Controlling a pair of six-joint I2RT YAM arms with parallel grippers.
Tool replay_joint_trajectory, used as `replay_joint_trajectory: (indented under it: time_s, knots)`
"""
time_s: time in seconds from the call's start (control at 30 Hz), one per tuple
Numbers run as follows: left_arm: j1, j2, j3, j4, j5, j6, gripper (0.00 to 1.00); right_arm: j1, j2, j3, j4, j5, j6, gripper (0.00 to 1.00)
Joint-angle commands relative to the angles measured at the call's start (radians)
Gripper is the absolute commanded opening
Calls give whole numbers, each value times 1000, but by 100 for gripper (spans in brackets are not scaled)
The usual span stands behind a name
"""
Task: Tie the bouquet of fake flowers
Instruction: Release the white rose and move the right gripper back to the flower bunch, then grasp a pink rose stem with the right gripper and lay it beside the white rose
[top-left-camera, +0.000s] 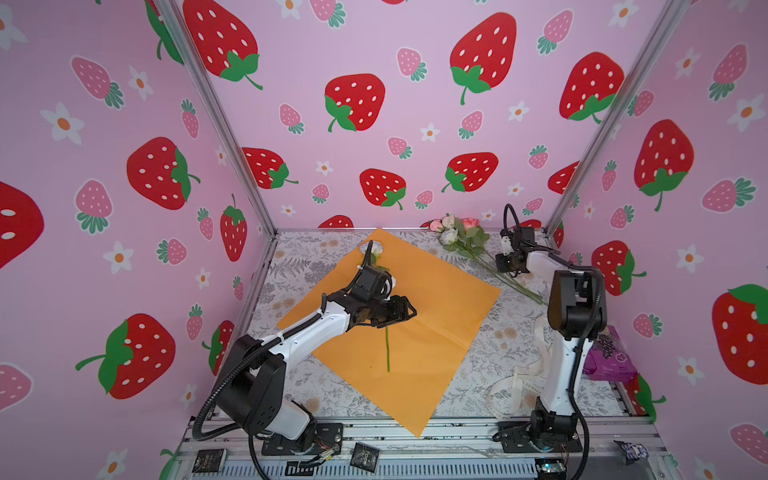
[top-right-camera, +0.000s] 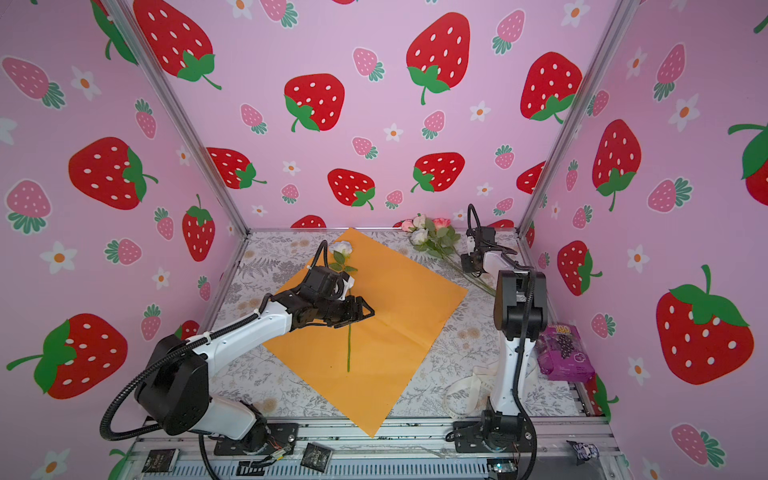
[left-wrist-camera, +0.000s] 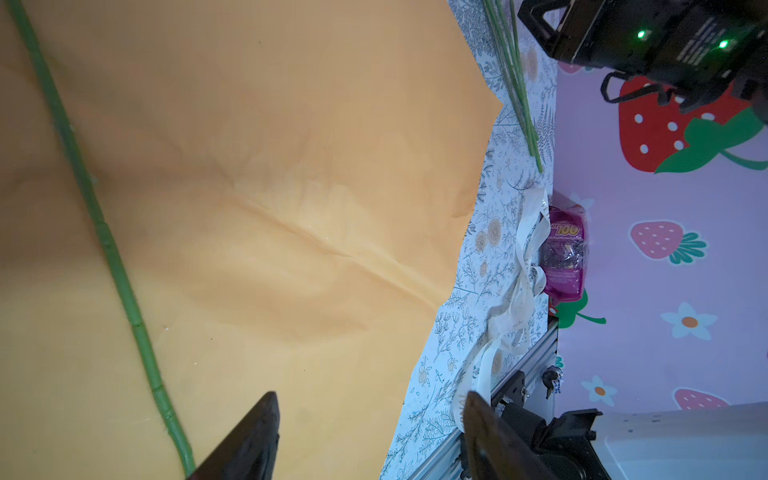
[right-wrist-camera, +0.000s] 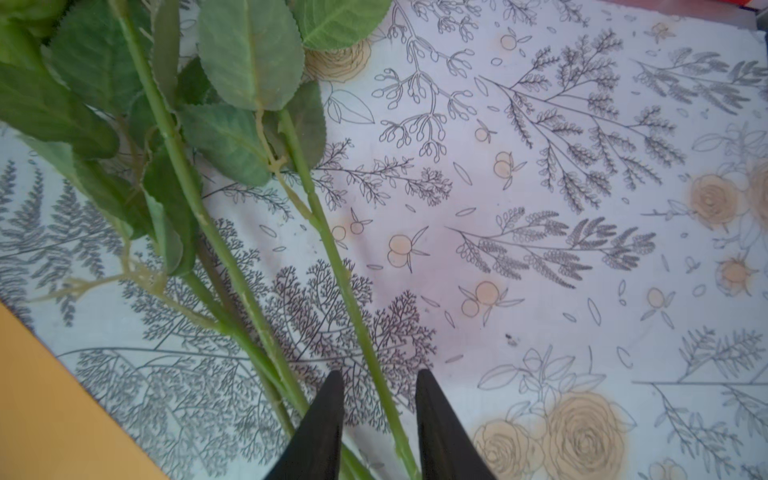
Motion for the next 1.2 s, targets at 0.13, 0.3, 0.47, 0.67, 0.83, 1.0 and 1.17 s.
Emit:
replay_joint_trajectory:
  time_s: [0.13, 0.3, 0.47, 0.67, 0.83, 1.0, 1.17]
  knots:
    - [-1, 7, 82, -40, -45, 24, 71, -8, 132, 154, -114, -34, -68, 32]
    - [-2, -7, 83, -54, -55, 32, 71, -9, 182, 195, -135, -21, -96, 26]
    - [-2, -4, 68, -48, -52, 29, 71, -6, 146, 187, -147, -9, -119, 12]
    - [0, -28, 80, -82, -116, 29, 71, -5, -17, 175, -119, 38, -125, 2]
    - [33, -162, 37, -171, -329, -14, 73, -1, -166, 149, -156, -4, -16, 0]
    - [139, -363, -72, -206, -391, -17, 80, 68, -395, -139, 22, -235, 239, 0]
    - [294, -528, -162, -284, -373, 10, 89, 275, -516, -426, 335, -307, 596, 0]
